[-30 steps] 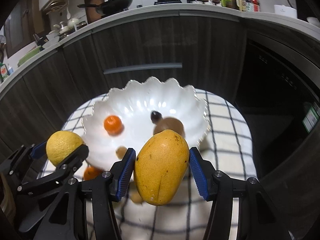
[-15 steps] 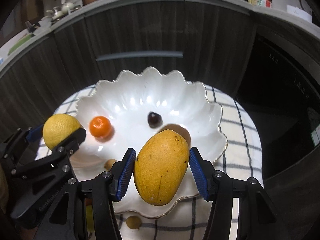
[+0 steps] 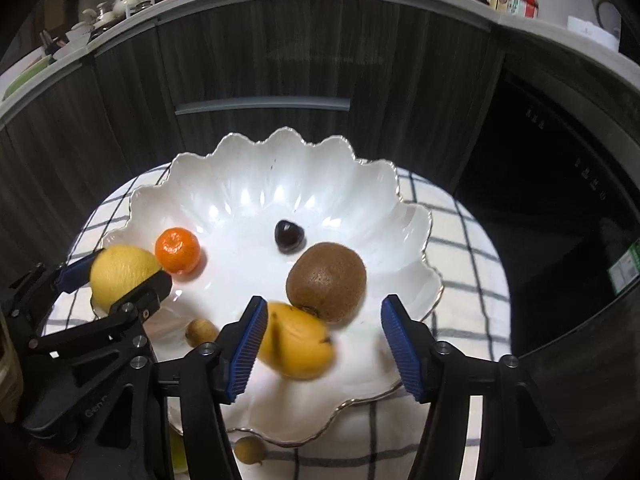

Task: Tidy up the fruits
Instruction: 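Carry the lemon with the left gripper while the right gripper carries the mango into the bowl, then open both grippers to release the lemon and mango in the bowl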

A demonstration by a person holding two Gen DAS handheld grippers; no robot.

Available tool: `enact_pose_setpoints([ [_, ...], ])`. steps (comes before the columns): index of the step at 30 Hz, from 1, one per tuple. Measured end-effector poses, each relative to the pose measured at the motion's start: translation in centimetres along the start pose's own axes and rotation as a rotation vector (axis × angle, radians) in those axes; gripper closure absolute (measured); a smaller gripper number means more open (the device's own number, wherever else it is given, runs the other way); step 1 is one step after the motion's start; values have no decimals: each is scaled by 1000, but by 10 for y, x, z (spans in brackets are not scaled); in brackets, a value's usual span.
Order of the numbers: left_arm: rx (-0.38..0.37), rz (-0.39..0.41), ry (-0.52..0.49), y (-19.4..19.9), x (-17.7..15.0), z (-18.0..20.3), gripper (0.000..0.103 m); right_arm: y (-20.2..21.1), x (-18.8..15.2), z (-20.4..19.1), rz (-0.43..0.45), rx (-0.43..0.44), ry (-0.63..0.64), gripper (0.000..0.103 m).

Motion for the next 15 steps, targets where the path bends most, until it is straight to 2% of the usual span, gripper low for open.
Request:
enact_pose_setpoints([
  [1,9,16,-7,4,2,1,26,1,0,1,0,0,-3,36],
  [3,44,47,-14,12,5,0,14,1,-2,5,-1,-13,-15,34],
  [4,50,60,-16,16,7,-1,12,2,-3,6,-2,-15,-18,34],
  [15,108,107,-27,51,11,-1,6,22,-5,15,19,-41,-66,29],
])
Point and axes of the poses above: each gripper's, at about its wrist camera, not at the fingertips, and y roughly against the way its jaws point, z to its right, x to its top, the point moved 2 cm from there along -y, roughly the way its jaws point, and after that the axes turned 13 degrees about -x, right-handed, at the moved point
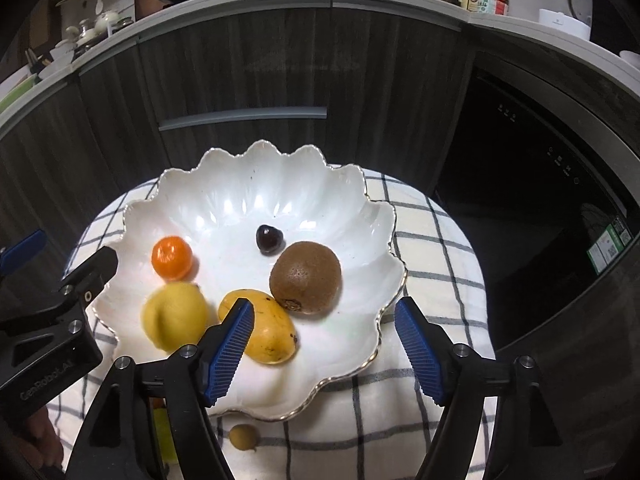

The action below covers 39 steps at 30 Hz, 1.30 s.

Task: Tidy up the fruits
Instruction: 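Open both grippers to release the lemon and mango in the bowl, then close the right gripper on the green apple while the left gripper moves toward the dark plum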

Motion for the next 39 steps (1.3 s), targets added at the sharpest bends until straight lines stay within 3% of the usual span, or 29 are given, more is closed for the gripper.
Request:
enact_pose_setpoints([
  [15,55,42,12,50,-20,-2,6,40,-15,2,27,11,-18,29],
  [39,88,-37,29,61,-93,-9,6,49,-77,-13,4,43,25,29],
])
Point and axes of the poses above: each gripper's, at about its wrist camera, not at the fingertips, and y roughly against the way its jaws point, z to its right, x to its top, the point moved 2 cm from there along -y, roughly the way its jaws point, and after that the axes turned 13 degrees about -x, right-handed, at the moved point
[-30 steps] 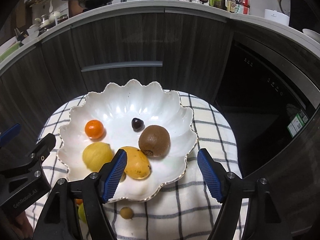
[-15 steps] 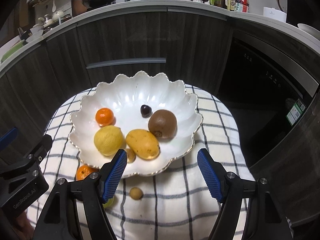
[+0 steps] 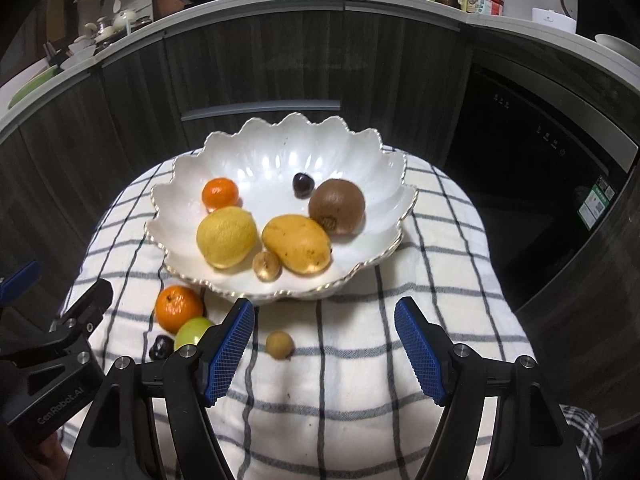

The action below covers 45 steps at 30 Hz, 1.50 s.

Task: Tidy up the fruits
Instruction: 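Close the right gripper on the green apple while the left gripper moves toward the dark plum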

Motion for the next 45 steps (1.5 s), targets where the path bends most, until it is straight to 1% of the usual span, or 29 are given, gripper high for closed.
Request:
enact_pose_setpoints([
  [5,25,-3,8,6,-13,-10,6,-2,-10,-15,-8,41,33,29],
  [11,57,-9,43,8,-24,-28,6,-6,-14,-38,-14,83,63,29],
  [25,77,-32,101,-4,-33,-56,6,-29,-24,-83,-68,141,151,30],
  [31,78,-36,104,-5,-33,-57,6,-43,-27,-89,-101,159,139,31],
  [32,78,-37,102,-6,-34,-57,6,-44,-27,-89,-99,158,137,32],
  [34,77,-39,97,-6,-33,-56,6,-46,-27,-89,-98,169,140,38],
  [36,75,-39,94,-6,-33,-55,6,-48,-27,-91,-110,194,146,50],
  [37,75,-40,91,-6,-33,-54,6,-48,-28,-92,-114,206,151,53],
  [42,75,-40,84,-5,-32,-51,6,-44,-30,-90,-104,211,145,53],
  [45,63,-37,72,-3,-31,-46,6,-36,-28,-81,-88,211,130,53],
])
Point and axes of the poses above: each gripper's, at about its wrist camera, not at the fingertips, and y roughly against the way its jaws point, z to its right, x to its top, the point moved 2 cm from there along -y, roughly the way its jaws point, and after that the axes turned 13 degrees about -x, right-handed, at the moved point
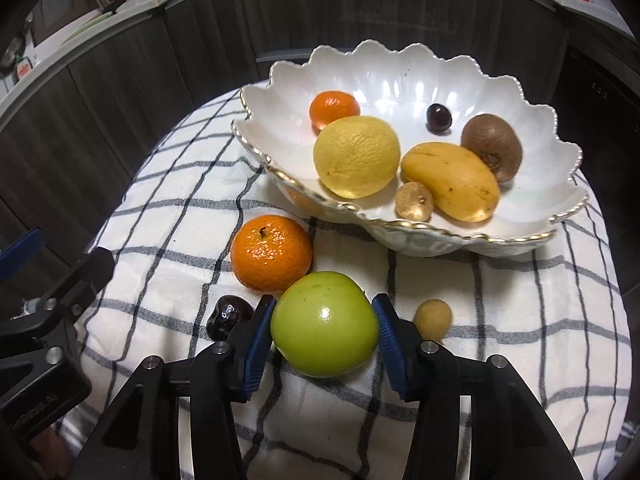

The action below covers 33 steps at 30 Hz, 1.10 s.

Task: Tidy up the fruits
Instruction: 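Close the right gripper on the green apple while the left gripper moves toward the dark plum, then close the left gripper on the dark plum while the right gripper holds the green apple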

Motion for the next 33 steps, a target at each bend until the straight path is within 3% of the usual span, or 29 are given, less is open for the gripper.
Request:
enact_pose_setpoints([
  [11,-140,-45,-37,-9,-6,46,7,36,-12,51,50,-97,-64,53],
  [19,-181,-114,-62,-35,-11,69,30,31,-15,68,36,-115,-107,53],
  [29,-201,-157,-72,-51,-18,76,44,26,-17,67,21,-109,-116,53],
  [33,-218,-186,-59,-58,-20,76,59,24,-17,69,14,-114,-121,53],
])
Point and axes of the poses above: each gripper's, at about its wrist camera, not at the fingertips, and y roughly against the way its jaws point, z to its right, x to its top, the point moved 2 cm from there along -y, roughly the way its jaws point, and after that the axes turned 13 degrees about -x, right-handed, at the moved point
